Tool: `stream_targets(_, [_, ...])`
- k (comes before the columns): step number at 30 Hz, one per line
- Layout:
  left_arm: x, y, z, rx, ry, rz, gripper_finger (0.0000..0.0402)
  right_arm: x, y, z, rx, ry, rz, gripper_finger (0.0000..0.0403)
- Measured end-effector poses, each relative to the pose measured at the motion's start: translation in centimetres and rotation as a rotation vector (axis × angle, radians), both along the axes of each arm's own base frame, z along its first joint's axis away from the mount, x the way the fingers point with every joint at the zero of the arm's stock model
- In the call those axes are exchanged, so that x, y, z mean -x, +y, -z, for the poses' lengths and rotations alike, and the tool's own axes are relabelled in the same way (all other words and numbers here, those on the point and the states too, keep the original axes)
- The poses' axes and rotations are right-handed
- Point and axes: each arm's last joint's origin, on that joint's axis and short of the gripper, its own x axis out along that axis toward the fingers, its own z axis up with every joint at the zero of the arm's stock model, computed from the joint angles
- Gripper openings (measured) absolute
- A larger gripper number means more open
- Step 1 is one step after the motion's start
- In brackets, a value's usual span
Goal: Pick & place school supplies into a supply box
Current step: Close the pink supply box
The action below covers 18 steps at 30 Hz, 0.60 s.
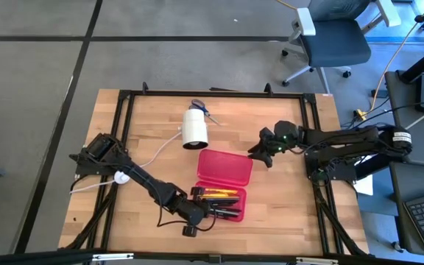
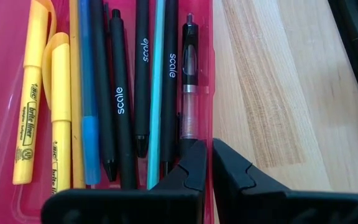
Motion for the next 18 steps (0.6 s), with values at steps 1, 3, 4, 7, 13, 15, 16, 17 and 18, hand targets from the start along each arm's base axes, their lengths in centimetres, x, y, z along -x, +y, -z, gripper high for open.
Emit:
stream_targets(1, [0.0,0.1,0.0,0.002,0.001,0.000,0.0002,-0.1,0.0,0.0,-0.009,-0.015,-0.021,0.0172])
stream_targets(3, [-0.1,0.1,0.0,0.004,0.002,-0.001,0.0002,-0.3,0.1,-0.2,-0.026,-0.042,-0.057,0.0172])
stream_targets(4, [-0.1,0.1,0.0,0.003,0.001,-0.001,0.0002,-0.3,0.1,-0.3,-0.030,-0.056,-0.070,0.0172])
stream_targets(7, [-0.1,0.1,0.0,0.002,0.001,-0.002,0.0002,-0.4,0.2,-0.4,-0.040,-0.060,-0.085,0.0172])
stream_targets(13, [-0.1,0.1,0.0,-0.001,-0.001,-0.005,0.0002,-0.9,1.1,-1.2,-0.050,-0.082,-0.124,0.0172])
stream_targets(15, [-0.1,0.2,0.0,-0.001,-0.001,-0.006,0.0002,-1.2,1.6,-1.7,-0.048,-0.097,-0.151,0.0172])
stream_targets(16, [-0.1,0.2,0.0,-0.001,-0.001,-0.007,0.0002,-1.3,1.9,-1.9,-0.049,-0.102,-0.163,0.0172])
stream_targets(17, [-0.1,0.2,0.0,-0.001,-0.001,-0.008,0.0002,-1.4,2.1,-2.0,-0.049,-0.106,-0.176,0.0172])
stream_targets(18, [-0.2,0.3,0.0,0.000,-0.001,-0.011,0.0002,-1.5,2.4,-2.1,-0.048,-0.108,-0.188,0.0172])
